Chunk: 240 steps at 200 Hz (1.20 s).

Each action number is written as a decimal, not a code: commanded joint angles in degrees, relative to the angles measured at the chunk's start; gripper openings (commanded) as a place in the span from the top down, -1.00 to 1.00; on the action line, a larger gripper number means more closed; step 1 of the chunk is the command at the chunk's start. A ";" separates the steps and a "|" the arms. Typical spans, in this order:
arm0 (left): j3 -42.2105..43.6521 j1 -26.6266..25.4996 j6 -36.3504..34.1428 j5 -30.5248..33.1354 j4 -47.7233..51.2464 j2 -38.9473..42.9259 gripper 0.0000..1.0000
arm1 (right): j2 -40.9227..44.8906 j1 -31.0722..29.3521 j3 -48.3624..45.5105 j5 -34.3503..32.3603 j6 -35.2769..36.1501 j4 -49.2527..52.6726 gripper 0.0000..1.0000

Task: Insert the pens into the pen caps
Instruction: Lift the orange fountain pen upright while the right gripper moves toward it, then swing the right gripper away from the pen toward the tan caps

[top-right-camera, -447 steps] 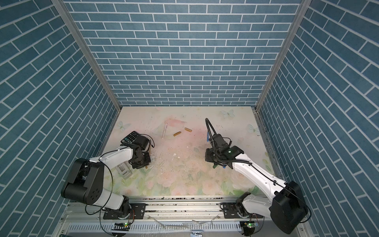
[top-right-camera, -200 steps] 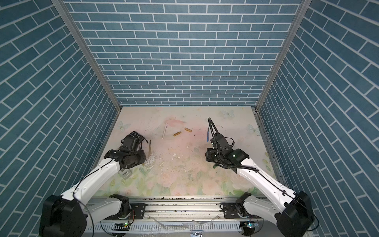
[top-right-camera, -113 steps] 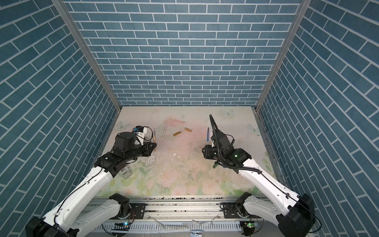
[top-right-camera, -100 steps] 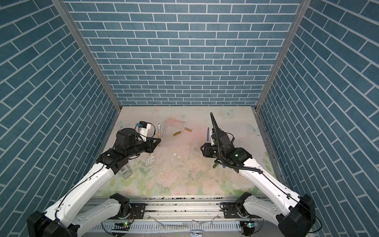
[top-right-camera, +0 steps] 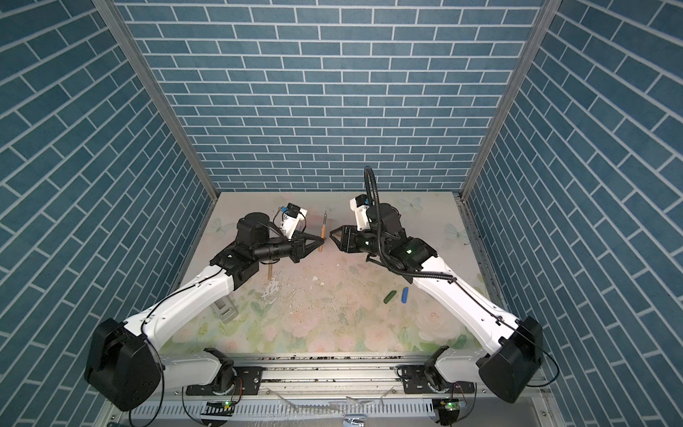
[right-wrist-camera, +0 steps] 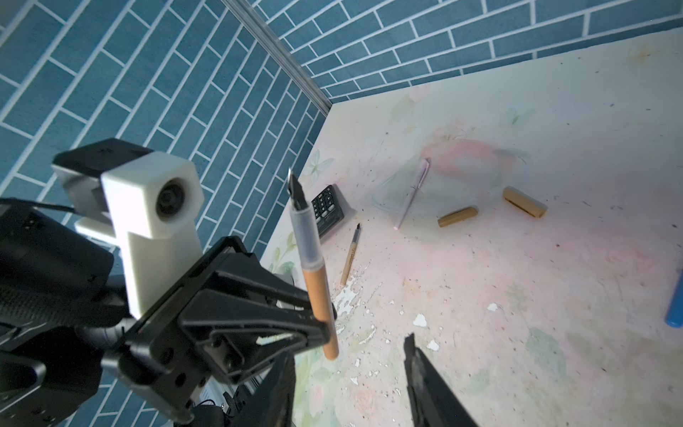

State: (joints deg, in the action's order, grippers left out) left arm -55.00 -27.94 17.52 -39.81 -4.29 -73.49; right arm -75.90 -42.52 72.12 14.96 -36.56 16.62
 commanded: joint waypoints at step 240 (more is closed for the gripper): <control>-0.37 -0.31 0.76 -3.33 -2.03 -0.64 0.64 | -4.08 -1.42 4.88 0.41 1.14 -6.67 0.99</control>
State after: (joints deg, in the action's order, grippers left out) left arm -54.96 -28.05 18.65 -42.78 -5.93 -73.93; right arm -81.54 -43.68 77.10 15.86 -35.11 11.16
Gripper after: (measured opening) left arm 0.186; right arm 0.117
